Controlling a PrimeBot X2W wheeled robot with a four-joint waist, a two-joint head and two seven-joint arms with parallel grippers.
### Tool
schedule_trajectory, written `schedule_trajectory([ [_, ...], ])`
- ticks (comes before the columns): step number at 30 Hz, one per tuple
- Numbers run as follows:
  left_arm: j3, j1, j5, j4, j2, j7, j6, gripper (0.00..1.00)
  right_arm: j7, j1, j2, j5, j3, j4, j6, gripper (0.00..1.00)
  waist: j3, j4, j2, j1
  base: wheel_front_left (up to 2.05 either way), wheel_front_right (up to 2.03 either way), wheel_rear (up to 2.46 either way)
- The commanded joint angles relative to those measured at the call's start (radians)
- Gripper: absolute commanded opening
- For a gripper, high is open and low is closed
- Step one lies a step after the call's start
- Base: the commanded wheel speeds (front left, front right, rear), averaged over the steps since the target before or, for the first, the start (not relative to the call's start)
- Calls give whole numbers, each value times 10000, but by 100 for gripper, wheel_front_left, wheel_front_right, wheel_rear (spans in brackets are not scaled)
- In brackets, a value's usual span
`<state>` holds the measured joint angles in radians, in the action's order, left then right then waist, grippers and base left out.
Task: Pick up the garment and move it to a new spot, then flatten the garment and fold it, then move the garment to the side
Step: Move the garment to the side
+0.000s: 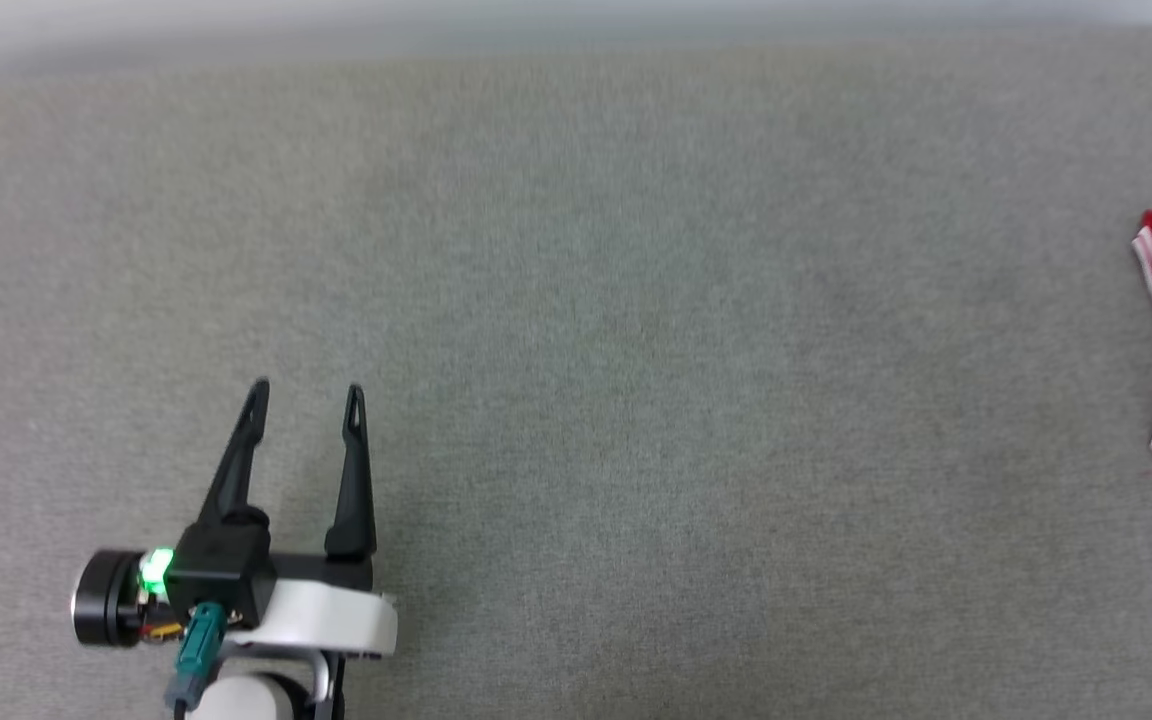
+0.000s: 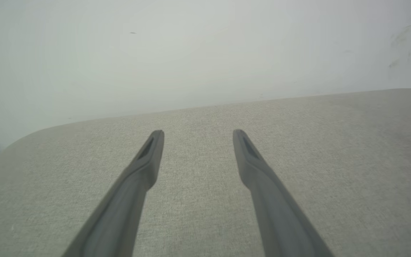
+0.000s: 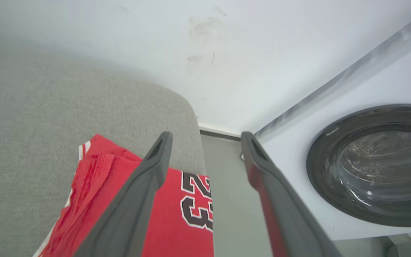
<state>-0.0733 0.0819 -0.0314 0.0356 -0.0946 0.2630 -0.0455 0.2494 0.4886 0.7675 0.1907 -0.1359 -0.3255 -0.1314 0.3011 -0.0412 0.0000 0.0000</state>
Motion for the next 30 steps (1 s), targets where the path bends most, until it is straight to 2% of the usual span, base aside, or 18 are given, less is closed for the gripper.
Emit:
schedule_trajectory([
  [1,65,-299,-76,-69,6,22,-61,100,-621,-254,-458,-280,-195,361,14,100,-705,-5,0,0,0,0,0],
  [5,158,-691,-153,-169,20,22,-79,100,-1799,-671,-1505,-501,-525,1245,16,100,-1274,70,0,0,0,0,0],
  [11,204,-1097,-295,-379,50,22,-22,100,-3255,-1695,-3562,-954,-639,2778,16,100,-2059,270,0,0,0,0,0],
  [12,204,-1097,-295,-379,50,22,-22,100,-3255,-1695,-3562,-954,-639,2778,16,100,-2059,270,0,0,0,0,0],
  [19,270,-1499,-423,-633,91,22,-32,100,-4160,-3034,-5312,-1106,43,3493,14,100,-2820,445,0,0,0,0,0],
  [25,350,-1700,-475,-883,89,22,-45,100,-4293,-3946,-6213,-1147,722,3337,14,100,-3153,567,0,0,0,0,0],
  [30,398,-1741,-501,-1077,87,22,-18,100,-4660,-4616,-6556,-878,947,2755,14,100,-3284,637,0,0,0,0,0],
])
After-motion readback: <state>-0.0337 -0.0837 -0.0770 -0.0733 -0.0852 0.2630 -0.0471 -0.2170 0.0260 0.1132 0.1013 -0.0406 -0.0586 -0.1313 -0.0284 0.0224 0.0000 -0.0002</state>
